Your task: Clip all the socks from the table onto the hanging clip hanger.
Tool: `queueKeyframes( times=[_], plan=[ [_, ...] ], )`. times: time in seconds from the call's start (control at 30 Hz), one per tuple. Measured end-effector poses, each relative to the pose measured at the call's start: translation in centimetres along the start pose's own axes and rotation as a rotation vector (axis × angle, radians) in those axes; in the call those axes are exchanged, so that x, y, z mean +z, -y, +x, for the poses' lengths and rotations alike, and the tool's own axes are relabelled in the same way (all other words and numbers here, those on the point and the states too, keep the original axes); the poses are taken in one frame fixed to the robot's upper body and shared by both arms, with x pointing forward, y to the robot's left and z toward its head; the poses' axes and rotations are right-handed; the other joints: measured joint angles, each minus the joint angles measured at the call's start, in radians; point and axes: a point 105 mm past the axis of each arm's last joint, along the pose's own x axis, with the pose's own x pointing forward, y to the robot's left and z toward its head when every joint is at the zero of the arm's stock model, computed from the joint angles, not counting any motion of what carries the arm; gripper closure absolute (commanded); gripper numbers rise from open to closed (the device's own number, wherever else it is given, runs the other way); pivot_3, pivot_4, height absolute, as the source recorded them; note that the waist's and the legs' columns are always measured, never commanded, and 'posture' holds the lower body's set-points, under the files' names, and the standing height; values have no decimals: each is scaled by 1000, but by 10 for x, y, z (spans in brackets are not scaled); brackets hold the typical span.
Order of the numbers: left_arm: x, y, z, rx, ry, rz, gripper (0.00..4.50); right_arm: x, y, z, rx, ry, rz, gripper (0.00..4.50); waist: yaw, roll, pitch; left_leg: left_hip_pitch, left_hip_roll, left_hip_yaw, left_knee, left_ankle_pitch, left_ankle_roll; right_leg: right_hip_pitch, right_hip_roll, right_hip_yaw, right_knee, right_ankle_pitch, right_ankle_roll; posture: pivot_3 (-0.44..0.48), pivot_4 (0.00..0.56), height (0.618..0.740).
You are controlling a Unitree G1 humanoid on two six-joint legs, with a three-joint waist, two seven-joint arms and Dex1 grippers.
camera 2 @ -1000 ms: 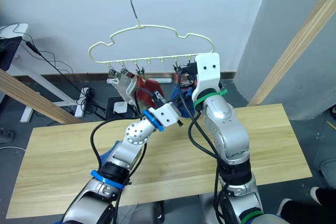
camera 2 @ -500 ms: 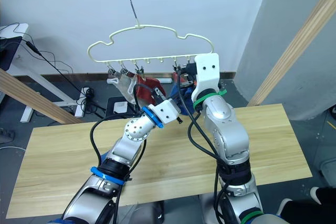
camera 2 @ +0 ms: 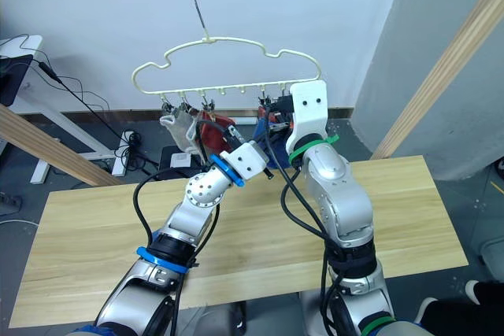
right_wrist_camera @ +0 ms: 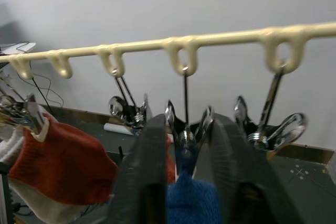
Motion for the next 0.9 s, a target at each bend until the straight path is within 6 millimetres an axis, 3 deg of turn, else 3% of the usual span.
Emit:
queueKeyframes(
  times=[0.13,0.3,0.33,0.53,0.73,0.9],
  plan=[
    [0,-1,0,8,0,0,4500,-1,0,0,1,-4,-2,944,0,0,0,0,0,0,0,0,0,0,0,0,0,0,0,-304,258,740],
    [-3,1,0,11,-5,-17,4500,2,2,-11,9,3,-26,944,0,0,0,0,0,0,0,0,0,0,0,0,0,0,0,-308,259,740],
    [-3,1,0,10,-3,-29,3909,2,2,-14,18,3,-32,899,0,0,0,0,0,0,0,0,0,0,0,0,0,0,0,-308,259,740],
    [-5,8,-1,-36,-10,-96,2259,7,-4,-28,66,4,-46,899,0,0,0,0,0,0,0,0,0,0,0,0,0,0,0,-324,260,740],
    [-15,23,-14,-93,-66,-220,2259,11,2,-44,84,5,-115,899,-1,0,0,0,0,-1,0,0,0,0,0,0,0,0,0,-330,264,740],
    [-2,14,-24,-124,-35,-243,2259,9,11,-50,32,13,-176,899,-1,0,0,1,0,0,0,0,0,1,0,0,0,0,0,-327,264,740]
  ],
)
